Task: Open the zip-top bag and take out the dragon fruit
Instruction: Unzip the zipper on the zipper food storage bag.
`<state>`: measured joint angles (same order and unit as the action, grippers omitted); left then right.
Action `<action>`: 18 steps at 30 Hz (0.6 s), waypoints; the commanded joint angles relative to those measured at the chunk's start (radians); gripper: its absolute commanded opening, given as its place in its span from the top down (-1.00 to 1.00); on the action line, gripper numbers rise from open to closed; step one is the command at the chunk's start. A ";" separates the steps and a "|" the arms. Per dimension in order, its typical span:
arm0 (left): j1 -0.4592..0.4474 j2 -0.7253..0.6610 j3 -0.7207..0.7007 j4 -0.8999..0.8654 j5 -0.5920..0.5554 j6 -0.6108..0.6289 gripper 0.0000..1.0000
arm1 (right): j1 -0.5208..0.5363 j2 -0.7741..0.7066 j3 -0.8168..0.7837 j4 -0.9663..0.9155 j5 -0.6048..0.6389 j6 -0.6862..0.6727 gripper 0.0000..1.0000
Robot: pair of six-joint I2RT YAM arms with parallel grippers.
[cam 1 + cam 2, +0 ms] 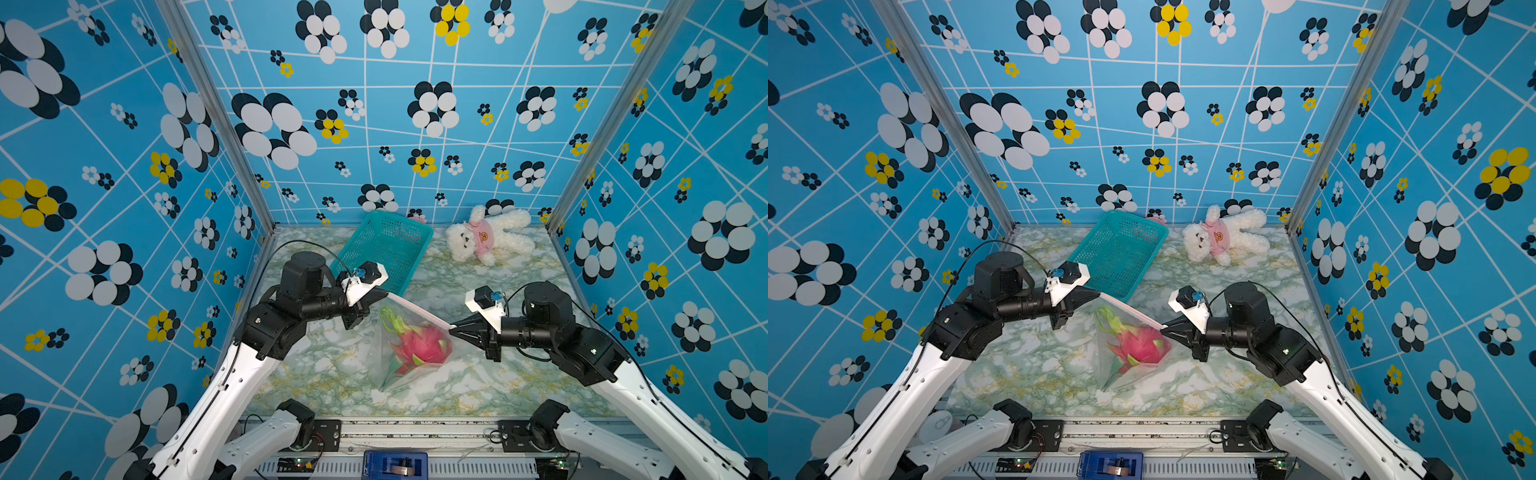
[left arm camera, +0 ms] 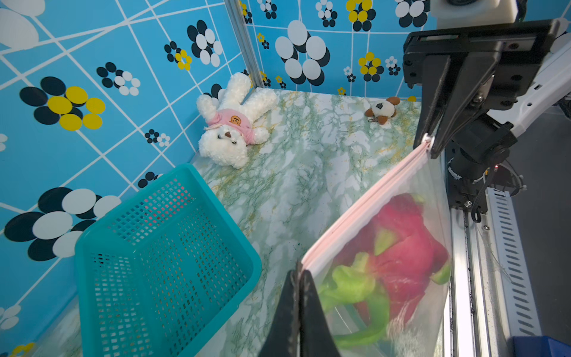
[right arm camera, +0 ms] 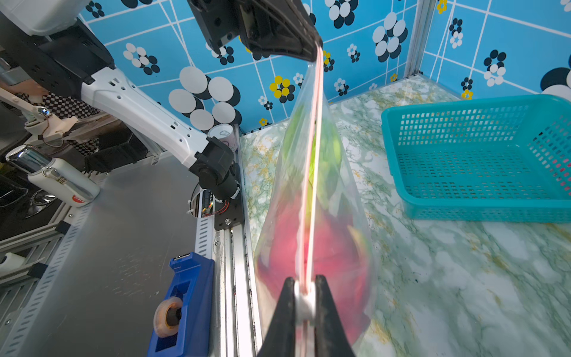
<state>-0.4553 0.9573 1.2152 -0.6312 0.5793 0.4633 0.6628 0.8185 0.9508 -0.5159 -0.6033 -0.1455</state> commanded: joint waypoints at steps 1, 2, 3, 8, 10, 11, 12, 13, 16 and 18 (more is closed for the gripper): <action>0.046 -0.031 -0.014 0.021 -0.110 0.023 1.00 | -0.003 -0.046 0.009 -0.156 0.011 -0.013 1.00; 0.047 -0.034 -0.016 0.022 -0.110 0.023 1.00 | -0.003 -0.049 0.012 -0.172 0.014 -0.018 1.00; 0.049 -0.038 -0.019 0.024 -0.110 0.023 1.00 | -0.004 -0.052 0.014 -0.179 0.016 -0.020 1.00; 0.056 -0.044 -0.026 0.024 -0.106 0.026 1.00 | -0.004 -0.065 0.004 -0.186 0.022 -0.017 1.00; 0.055 -0.044 -0.030 0.024 -0.101 0.026 1.00 | -0.004 -0.068 0.000 -0.185 0.025 -0.013 1.00; 0.057 -0.046 -0.032 0.023 -0.102 0.027 1.00 | -0.004 -0.072 -0.003 -0.187 0.026 -0.013 1.00; 0.056 -0.047 -0.033 0.021 -0.107 0.030 1.00 | -0.003 -0.077 -0.006 -0.191 0.030 -0.014 1.00; 0.056 -0.047 -0.034 0.021 -0.108 0.032 1.00 | -0.005 -0.083 -0.009 -0.195 0.036 -0.015 1.00; 0.056 -0.047 -0.033 0.018 -0.113 0.038 1.00 | -0.004 -0.106 -0.019 -0.214 0.051 -0.017 1.00; 0.056 -0.046 -0.033 0.019 -0.108 0.037 1.00 | -0.003 -0.118 -0.025 -0.220 0.056 -0.016 1.00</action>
<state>-0.4328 0.9325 1.1843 -0.6521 0.5613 0.4843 0.6624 0.7380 0.9405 -0.6460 -0.5606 -0.1509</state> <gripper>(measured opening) 0.050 0.101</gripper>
